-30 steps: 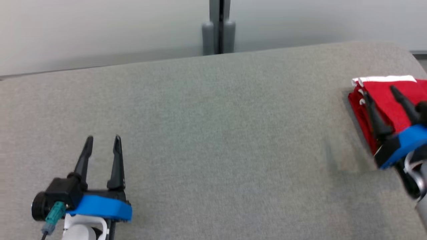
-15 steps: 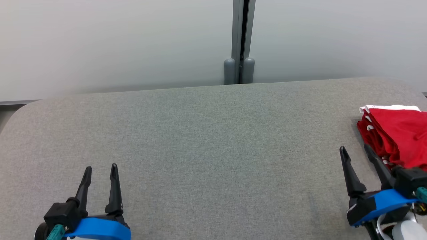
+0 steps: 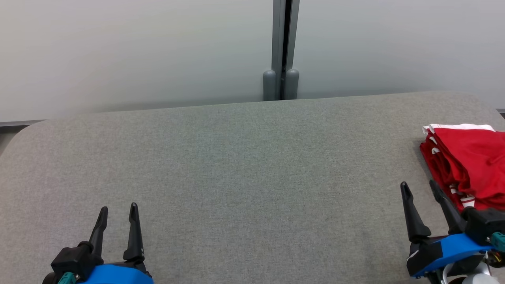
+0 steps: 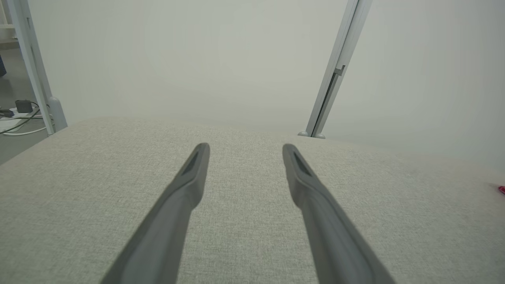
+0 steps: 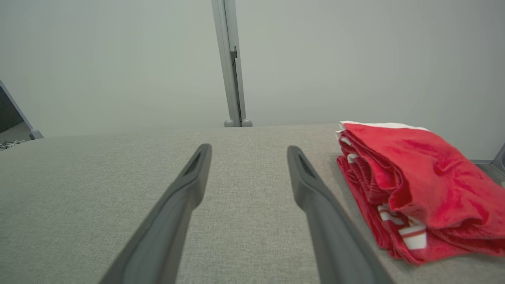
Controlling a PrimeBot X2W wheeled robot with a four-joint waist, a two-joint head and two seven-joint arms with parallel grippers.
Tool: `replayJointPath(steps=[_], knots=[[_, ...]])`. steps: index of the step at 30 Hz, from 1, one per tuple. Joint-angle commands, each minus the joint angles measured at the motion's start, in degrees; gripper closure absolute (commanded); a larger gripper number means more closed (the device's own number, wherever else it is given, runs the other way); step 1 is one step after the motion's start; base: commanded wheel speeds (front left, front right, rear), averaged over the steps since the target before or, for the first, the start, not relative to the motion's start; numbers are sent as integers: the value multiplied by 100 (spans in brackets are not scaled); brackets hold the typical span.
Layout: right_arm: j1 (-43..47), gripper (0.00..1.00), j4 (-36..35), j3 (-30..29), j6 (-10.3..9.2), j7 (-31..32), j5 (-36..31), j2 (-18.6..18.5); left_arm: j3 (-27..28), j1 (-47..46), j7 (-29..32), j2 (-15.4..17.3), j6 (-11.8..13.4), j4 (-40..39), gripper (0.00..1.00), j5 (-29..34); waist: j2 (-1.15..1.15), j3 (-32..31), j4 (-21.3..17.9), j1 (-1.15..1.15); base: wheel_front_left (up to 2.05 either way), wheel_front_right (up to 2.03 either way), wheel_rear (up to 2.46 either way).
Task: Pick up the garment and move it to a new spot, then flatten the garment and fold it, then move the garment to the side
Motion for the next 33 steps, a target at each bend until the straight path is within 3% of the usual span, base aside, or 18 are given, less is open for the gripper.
replayJointPath(steps=[1, 20, 21, 27, 33], knots=[[116, 0, -28, 2, 1, 40, 9, 49, -10, -73, -25, -3, -17, 34, 0, 5, 0, 1, 6, 0, 0, 0, 0], [138, 0, 127, 73, 1, 58, 184, 85, -42, -70, -26, 29, -69, 111, 0, 0, 0, -31, 31, 0, 0, 0, 0], [92, 100, 141, 67, 0, 80, 177, 83, -35, -6, 4, 12, -58, 133, 100, 21, 0, -30, 29, 0, 0, 0, 0], [147, 100, 395, 76, 0, 128, 250, 128, -53, 119, 54, -52, -59, 361, 100, -39, 0, -31, 30, 0, 0, 0, 0], [94, 100, 409, 16, 0, 239, 889, 164, 32, 42, 242, -78, -62, 316, 100, -664, 0, -34, 37, 0, 0, 0, 0]])
